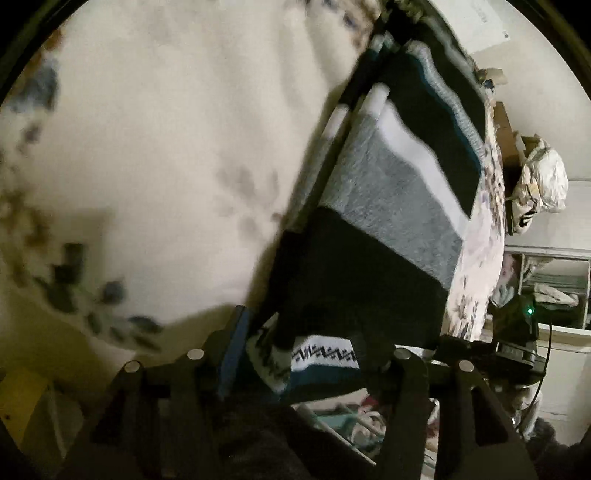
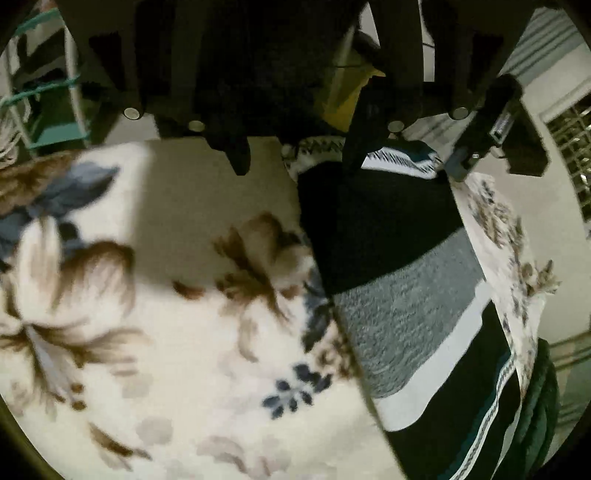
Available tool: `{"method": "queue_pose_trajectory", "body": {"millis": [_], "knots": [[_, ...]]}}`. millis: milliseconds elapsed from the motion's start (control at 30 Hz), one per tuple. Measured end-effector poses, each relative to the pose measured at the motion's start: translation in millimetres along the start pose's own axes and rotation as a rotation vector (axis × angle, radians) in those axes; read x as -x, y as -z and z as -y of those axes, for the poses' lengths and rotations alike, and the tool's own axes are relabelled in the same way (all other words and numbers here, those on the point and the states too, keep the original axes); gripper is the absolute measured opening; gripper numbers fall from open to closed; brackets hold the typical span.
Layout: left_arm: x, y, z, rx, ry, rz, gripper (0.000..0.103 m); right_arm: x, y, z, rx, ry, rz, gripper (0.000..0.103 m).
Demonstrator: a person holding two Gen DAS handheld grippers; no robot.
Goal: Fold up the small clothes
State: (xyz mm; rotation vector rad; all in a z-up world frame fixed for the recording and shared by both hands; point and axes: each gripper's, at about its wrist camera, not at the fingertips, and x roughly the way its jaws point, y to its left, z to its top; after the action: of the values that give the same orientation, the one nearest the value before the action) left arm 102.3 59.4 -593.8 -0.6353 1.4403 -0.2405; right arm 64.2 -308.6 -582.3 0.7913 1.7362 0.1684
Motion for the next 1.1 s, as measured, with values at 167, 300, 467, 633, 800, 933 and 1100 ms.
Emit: {"method": "queue_pose_trajectory", "body": {"millis": [167, 300, 467, 633, 800, 933, 1100], "knots": [[-9, -3, 7, -0.056, 0.002, -0.020, 0.058, -16, -6, 11, -0.022, -0.087, -0.014, 0.065], [-10, -1, 15, -0.072, -0.009, -0.020, 0.058, -21, -1, 5, 0.003, -0.093, -0.031, 0.068], [-14, 2, 25, -0.090, -0.069, -0.027, 0.013, -36, 4, -5, -0.018, -0.047, -0.050, 0.041], [-2, 4, 39, -0.087, -0.069, -0.004, 0.011, -35, 9, -10, -0.062, -0.081, -0.035, 0.012], [23, 2, 47, -0.060, -0.010, 0.018, 0.011, -20, 14, -24, -0.049, -0.137, -0.025, 0.011], [40, -3, 51, -0.005, 0.067, 0.034, 0.011, -1, 12, -31, -0.075, -0.211, -0.007, 0.011], [29, -8, 60, -0.050, 0.021, 0.030, 0.011, 13, 2, -39, -0.016, -0.205, -0.010, 0.012]]}}
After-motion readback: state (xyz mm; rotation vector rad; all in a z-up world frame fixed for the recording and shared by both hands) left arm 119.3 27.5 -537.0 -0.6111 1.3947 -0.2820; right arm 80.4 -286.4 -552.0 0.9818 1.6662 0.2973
